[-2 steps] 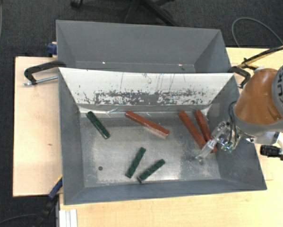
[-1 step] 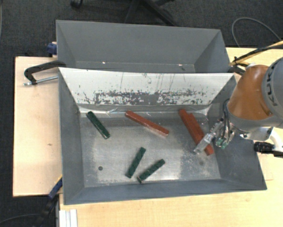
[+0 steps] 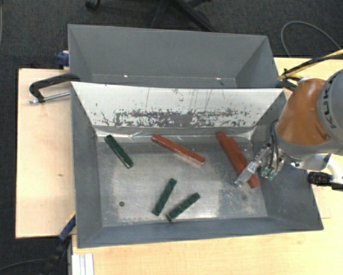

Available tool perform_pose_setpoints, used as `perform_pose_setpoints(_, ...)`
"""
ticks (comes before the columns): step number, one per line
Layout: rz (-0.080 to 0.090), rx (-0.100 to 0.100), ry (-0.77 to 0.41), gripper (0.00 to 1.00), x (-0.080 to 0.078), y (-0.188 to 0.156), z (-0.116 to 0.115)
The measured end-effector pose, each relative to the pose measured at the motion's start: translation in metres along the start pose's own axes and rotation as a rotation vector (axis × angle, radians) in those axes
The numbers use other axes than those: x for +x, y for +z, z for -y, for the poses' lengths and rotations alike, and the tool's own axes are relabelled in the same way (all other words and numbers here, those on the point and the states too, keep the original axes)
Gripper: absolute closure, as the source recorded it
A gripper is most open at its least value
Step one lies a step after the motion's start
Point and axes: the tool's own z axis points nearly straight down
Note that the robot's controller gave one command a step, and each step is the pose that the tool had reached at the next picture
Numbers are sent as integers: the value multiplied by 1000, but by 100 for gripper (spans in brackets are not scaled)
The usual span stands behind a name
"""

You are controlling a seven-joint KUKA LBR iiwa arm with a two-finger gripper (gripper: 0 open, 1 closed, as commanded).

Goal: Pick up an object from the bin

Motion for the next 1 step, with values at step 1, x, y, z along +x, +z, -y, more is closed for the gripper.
perform_pose_setpoints(1, -2, 1, 1, 100, 1, -3, 1)
